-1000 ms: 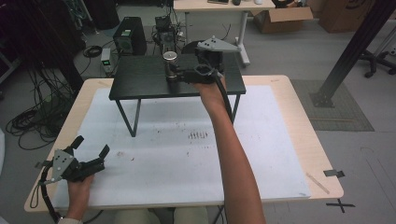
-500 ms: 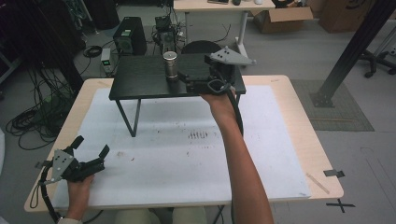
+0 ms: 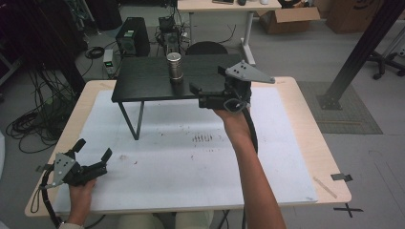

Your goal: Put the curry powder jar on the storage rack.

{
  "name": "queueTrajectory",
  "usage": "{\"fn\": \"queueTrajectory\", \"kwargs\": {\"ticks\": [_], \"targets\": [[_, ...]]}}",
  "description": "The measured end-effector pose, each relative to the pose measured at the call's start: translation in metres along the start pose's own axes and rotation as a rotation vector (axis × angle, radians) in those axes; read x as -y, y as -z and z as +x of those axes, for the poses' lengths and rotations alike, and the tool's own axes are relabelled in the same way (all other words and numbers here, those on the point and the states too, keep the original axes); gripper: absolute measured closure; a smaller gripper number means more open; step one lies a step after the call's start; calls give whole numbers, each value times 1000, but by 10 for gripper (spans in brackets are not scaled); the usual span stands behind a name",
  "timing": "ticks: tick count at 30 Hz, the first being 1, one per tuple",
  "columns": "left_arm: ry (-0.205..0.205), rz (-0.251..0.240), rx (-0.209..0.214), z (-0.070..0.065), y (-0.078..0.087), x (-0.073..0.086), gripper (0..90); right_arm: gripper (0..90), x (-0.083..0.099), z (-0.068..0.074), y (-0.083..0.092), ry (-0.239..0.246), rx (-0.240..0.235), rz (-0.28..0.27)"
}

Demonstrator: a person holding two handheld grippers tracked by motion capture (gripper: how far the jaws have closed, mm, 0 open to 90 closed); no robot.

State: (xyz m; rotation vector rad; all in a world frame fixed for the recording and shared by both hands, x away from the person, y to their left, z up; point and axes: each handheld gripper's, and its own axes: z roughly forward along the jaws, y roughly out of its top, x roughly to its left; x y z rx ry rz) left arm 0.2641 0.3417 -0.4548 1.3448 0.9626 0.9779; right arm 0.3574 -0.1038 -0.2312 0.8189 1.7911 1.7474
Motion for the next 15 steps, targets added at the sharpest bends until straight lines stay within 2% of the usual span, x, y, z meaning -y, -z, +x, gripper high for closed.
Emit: {"fn": "queueTrajectory", "kwargs": {"ticks": [15], "targets": [[-1, 1, 1, 0, 0, 0, 4, 0, 27, 4, 28, 4, 6, -17]]}}
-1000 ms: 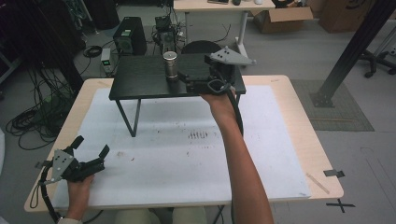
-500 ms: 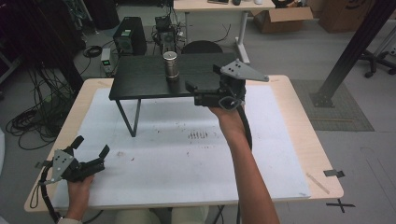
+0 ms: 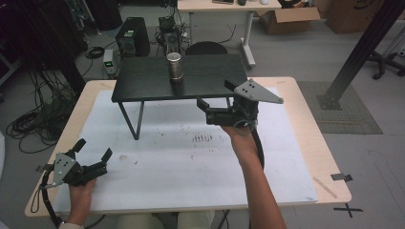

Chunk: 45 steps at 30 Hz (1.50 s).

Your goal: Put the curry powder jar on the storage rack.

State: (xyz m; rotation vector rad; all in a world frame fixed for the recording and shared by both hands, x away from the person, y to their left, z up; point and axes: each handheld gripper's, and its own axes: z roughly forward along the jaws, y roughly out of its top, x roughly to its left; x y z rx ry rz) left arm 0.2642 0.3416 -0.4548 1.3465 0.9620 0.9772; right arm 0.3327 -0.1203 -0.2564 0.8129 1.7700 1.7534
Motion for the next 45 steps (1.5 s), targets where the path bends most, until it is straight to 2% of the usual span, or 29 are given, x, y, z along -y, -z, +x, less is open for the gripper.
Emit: {"fn": "queueTrajectory", "kwargs": {"ticks": [12, 29, 33, 37, 45], "targets": [[0, 1, 1, 0, 0, 0, 4, 0, 23, -2, 24, 7, 13, -19], [0, 2, 4, 0, 0, 0, 5, 0, 85, -17, 45, -39, 63, -25], [-1, 2, 3, 0, 0, 0, 4, 0, 98, -19, 47, -26, 72, -22], [-1, 4, 4, 0, 0, 0, 5, 0, 111, -21, 48, -12, 75, 19], [-1, 4, 4, 0, 0, 0, 4, 0, 138, -24, 52, -24, 98, 7]]}}
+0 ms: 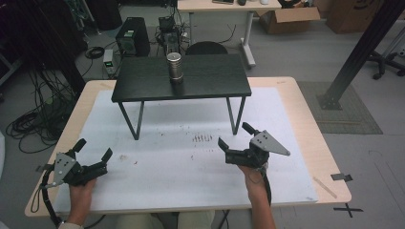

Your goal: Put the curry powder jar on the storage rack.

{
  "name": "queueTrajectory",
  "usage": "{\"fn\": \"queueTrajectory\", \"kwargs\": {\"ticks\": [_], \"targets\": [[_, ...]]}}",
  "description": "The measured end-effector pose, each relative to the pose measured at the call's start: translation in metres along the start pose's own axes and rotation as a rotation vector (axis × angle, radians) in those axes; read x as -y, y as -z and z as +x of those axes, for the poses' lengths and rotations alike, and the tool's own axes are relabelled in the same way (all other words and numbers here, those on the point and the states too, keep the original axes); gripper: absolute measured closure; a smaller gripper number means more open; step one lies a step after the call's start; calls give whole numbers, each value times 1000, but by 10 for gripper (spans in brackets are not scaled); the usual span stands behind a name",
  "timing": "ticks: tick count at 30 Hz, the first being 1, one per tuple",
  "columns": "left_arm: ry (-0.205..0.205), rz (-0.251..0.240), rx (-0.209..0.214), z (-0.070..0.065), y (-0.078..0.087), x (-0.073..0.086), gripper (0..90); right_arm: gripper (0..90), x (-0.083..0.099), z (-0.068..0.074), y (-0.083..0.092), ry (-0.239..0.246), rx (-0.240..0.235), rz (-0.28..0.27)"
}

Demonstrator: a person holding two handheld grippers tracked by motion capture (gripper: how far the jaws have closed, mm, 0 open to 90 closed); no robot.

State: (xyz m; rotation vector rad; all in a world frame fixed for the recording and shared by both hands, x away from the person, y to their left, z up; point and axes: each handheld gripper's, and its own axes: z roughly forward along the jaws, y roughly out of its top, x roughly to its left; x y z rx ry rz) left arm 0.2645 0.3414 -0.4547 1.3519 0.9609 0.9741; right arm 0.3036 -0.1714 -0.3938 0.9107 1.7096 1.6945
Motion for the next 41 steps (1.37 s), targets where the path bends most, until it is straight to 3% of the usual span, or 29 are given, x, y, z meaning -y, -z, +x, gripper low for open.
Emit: {"fn": "queueTrajectory", "kwargs": {"ticks": [22, 41], "targets": [[0, -2, -1, 0, 0, 0, 4, 0, 56, -5, 4, -53, 32, -4], [0, -3, -1, 0, 0, 0, 4, 0, 60, 4, 6, 35, 59, -25]]}}
